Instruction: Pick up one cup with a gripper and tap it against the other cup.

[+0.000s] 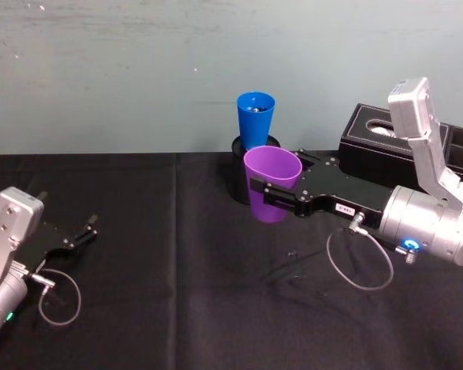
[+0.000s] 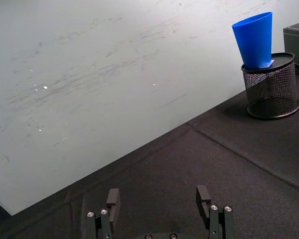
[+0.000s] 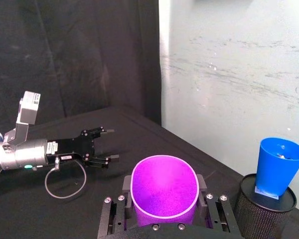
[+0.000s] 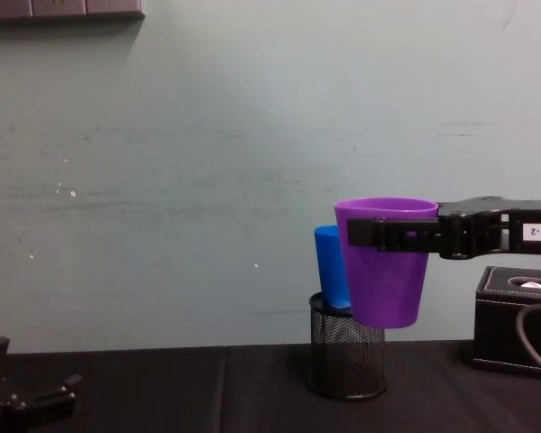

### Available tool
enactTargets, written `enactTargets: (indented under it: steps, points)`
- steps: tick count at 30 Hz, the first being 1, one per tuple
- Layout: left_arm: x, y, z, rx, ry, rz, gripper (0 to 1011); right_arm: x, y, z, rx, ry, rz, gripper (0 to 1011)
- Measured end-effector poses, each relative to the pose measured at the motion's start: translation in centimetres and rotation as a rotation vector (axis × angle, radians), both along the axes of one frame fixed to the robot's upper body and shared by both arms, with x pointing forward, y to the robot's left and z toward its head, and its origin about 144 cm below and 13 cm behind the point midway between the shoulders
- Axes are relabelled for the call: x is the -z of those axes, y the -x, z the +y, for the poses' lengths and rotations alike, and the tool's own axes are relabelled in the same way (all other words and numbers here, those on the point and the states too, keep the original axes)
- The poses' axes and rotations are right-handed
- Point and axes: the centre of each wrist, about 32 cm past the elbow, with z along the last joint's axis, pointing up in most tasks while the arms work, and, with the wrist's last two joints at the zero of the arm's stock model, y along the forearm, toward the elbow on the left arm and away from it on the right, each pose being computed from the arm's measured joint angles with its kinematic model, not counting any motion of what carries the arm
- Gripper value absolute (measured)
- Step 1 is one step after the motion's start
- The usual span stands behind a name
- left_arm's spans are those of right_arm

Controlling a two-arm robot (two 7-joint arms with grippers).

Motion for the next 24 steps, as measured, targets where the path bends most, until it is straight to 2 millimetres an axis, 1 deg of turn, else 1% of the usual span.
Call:
enactTargets:
  steps: [17, 24]
  points:
    - [0.00, 0.00, 0.00, 0.000, 0.000, 0.000, 1000, 0.01, -0.02, 0.01, 0.000, 0.001, 0.000, 715]
    - [0.00, 0.00, 0.00, 0.000, 0.000, 0.000, 1000, 0.25, -0.99, 0.13, 0.015, 0.003, 0.009, 715]
